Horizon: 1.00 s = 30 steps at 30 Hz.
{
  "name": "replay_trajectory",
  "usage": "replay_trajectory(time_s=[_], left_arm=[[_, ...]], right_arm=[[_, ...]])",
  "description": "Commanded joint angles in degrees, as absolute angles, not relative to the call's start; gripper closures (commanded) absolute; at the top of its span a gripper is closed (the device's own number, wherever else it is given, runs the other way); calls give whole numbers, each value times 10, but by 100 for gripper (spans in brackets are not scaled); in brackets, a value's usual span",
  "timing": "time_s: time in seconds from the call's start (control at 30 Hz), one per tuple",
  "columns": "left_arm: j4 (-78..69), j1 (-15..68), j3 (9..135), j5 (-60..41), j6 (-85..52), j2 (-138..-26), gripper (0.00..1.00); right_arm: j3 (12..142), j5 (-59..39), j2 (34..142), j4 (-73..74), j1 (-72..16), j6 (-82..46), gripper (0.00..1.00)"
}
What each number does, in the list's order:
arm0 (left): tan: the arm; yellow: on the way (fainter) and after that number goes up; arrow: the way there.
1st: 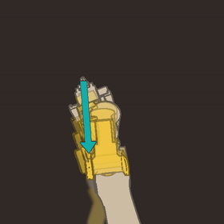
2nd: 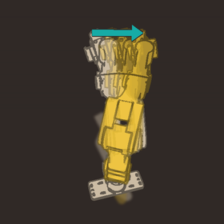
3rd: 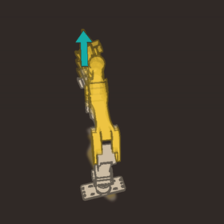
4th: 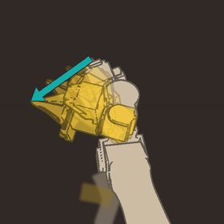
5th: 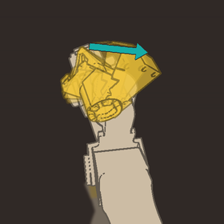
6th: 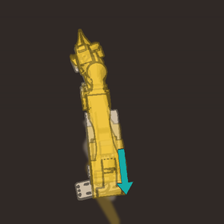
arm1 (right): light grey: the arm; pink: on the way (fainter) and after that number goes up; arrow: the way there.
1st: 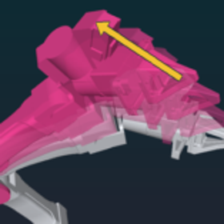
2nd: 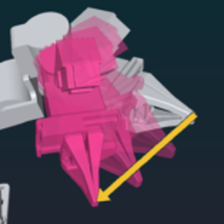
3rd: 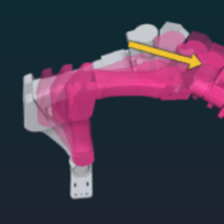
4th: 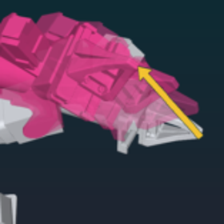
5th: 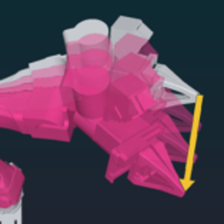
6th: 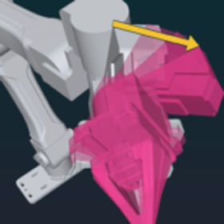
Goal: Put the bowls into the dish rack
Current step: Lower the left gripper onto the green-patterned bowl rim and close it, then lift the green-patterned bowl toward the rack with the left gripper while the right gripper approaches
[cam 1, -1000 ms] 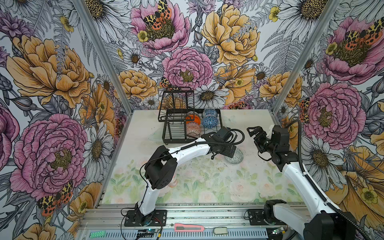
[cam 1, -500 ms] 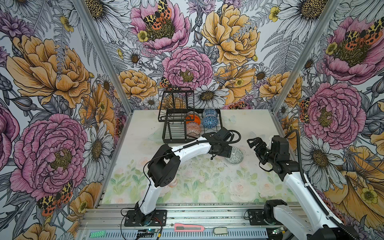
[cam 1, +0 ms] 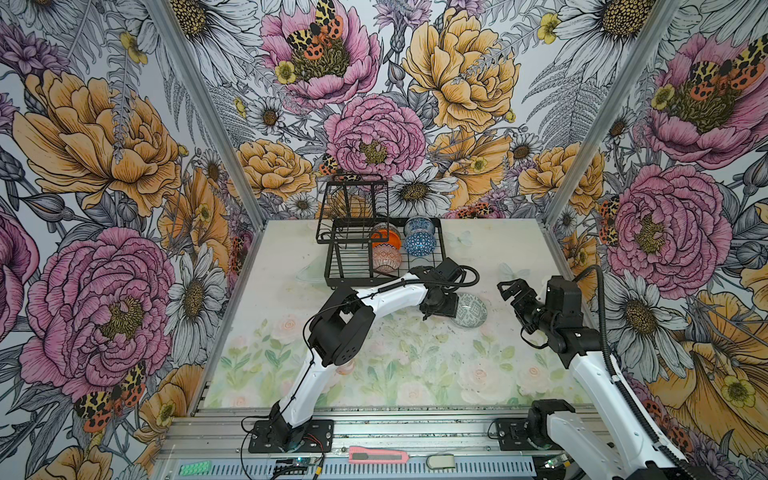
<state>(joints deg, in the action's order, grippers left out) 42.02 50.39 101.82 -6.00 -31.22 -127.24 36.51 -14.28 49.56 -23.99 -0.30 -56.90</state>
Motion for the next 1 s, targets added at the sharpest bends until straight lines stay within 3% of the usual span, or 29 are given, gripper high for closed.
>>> replay_trajectory(time_s=[0.0,0.1,0.4,0.67,0.97], left_arm=[[429,497,1036,-80,-317,-1276,49],[429,494,1036,-84,-319,-1279,63],[440,486,1065,-100,-312,-1299,79],[444,475,1101,-117,-326,-1324,86],[464,477,1139,-116,-333,-1344,87]], right_arm=[[354,-150,489,-241,0,-559,1],[346,-152,488,-241,-1,-566,1],[359,-147,511,-240,-1,-577,1],[370,-146,532,-240,0,-585,1],[383,-143,552,-240,0,-587,1]])
